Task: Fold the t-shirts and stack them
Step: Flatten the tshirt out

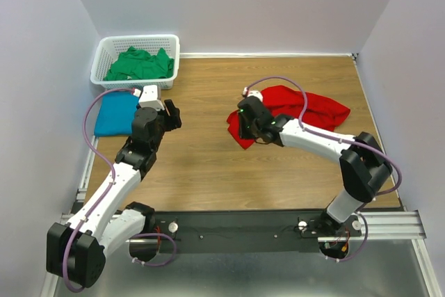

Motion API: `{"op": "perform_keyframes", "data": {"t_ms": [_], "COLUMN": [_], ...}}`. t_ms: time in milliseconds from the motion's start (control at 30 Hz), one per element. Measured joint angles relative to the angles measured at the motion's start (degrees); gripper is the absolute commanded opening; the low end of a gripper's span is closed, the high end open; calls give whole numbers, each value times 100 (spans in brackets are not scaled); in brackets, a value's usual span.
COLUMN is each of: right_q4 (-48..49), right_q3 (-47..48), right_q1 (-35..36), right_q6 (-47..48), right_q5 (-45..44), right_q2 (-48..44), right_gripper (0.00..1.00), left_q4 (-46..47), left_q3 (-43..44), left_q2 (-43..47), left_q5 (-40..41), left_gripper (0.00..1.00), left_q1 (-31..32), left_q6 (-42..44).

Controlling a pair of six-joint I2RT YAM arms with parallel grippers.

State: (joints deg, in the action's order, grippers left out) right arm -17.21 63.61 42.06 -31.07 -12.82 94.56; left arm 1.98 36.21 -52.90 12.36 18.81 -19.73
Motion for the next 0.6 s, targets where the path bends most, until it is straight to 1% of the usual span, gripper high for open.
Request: {"op": "perform_keyframes", "data": {"t_ms": [67, 167, 200, 367, 600], "right_q4": [-98, -212, -247, -435, -518], "right_q3": [162, 260, 264, 271, 584], "right_q1": [304, 382, 365, 319, 319], "right_q6": [275, 452, 470, 511, 656], "right_q5": [-109, -179, -199, -225, -37], "right_q2": [90, 378, 501, 1132, 1379], "right_gripper": [31, 23, 22, 22, 22], "left_q4": [-2, -9, -11, -48, -83], "left_q3": [0, 2, 2, 9, 11], "left_q2": [-17, -26, -26, -26, -24], "left_q5": [2, 0, 0, 0, -2], "left_gripper": [69, 69, 69, 69, 69], "left_q1": [0, 0, 0, 0, 0], "left_q6": [0, 0, -2, 0, 0]}}
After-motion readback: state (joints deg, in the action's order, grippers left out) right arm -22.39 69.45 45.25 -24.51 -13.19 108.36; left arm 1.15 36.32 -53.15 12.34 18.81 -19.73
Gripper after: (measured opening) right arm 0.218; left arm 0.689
